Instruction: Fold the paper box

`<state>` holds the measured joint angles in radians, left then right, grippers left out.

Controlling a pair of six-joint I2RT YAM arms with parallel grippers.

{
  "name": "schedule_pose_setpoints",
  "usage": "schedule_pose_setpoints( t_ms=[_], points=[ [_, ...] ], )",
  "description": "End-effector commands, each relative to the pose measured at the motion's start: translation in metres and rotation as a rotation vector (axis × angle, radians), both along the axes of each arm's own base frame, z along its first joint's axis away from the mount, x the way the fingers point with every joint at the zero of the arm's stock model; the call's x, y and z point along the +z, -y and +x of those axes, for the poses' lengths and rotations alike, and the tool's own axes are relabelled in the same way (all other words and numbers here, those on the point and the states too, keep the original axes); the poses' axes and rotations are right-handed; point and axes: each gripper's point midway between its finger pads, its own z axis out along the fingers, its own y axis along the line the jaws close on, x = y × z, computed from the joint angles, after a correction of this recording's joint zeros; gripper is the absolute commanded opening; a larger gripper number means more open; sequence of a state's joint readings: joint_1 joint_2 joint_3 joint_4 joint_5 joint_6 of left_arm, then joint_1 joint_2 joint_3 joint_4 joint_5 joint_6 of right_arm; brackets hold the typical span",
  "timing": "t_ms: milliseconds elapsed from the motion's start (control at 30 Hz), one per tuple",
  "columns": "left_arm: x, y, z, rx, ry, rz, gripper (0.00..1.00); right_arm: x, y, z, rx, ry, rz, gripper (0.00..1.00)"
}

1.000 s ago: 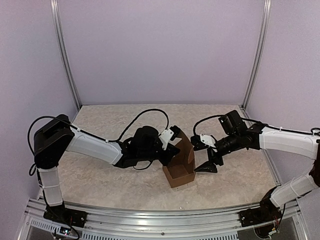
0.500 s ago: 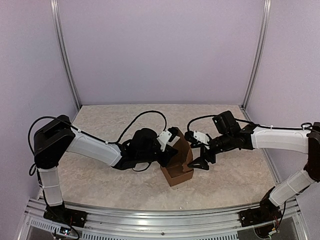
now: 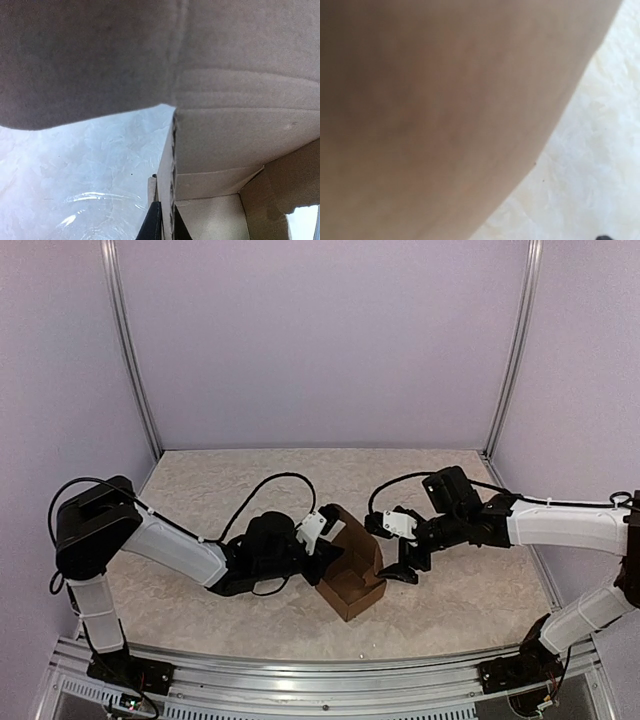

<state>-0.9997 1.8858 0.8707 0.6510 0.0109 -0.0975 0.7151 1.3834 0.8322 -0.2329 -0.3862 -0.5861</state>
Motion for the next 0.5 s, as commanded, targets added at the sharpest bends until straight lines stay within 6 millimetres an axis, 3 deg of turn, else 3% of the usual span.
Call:
schedule_pose_setpoints(
  t_ms=[0, 467],
  points=[
    [0.001, -0.005, -0.012, -0.013, 0.021, -0.021, 0.03, 0.001, 0.001, 0.002, 0.007, 0.1, -0.054, 1.0],
    [0.007, -0.021, -0.027, 0.021, 0.067, -0.012, 0.11, -0.003, -0.002, -0.004, 0.044, 0.18, -0.111, 1.0]
  ],
)
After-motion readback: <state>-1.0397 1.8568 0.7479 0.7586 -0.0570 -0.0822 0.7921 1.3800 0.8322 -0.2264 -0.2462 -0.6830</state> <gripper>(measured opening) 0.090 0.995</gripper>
